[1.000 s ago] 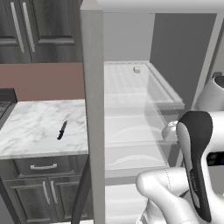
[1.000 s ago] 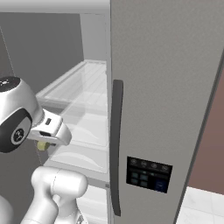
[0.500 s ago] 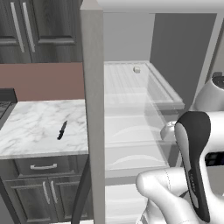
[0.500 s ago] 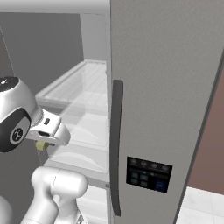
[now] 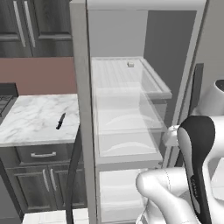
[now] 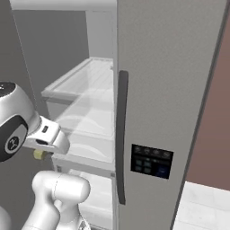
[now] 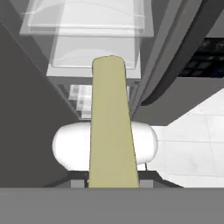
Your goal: Retrieve the butter from the fridge and place it on a plate on the dining table. Then retrieve the butter knife by the fridge and place it near the plate.
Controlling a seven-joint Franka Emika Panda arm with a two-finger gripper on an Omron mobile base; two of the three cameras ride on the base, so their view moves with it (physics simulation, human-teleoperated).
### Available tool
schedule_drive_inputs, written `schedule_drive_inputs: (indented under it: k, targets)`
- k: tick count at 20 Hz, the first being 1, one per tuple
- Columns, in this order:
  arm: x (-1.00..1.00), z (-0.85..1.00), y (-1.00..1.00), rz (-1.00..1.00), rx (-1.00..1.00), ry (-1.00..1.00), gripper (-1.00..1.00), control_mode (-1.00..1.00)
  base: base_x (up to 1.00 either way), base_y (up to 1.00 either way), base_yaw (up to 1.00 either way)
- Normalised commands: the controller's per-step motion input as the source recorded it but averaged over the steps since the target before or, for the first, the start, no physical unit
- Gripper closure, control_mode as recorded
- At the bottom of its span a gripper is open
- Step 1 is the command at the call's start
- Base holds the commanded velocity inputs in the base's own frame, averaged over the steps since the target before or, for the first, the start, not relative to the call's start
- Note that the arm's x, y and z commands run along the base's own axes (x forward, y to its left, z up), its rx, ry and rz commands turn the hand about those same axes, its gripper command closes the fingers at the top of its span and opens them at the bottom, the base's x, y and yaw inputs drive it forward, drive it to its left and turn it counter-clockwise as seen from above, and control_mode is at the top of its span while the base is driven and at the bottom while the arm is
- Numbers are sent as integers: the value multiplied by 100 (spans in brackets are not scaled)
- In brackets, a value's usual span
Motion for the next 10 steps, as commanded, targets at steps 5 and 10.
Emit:
schedule_drive_inputs:
  k: [5,10]
  targets:
    - [0,0,0,0,0,0,100,100,-100,-33,-2]
    - [0,0,0,0,0,0,100,100,-97,-29,-1]
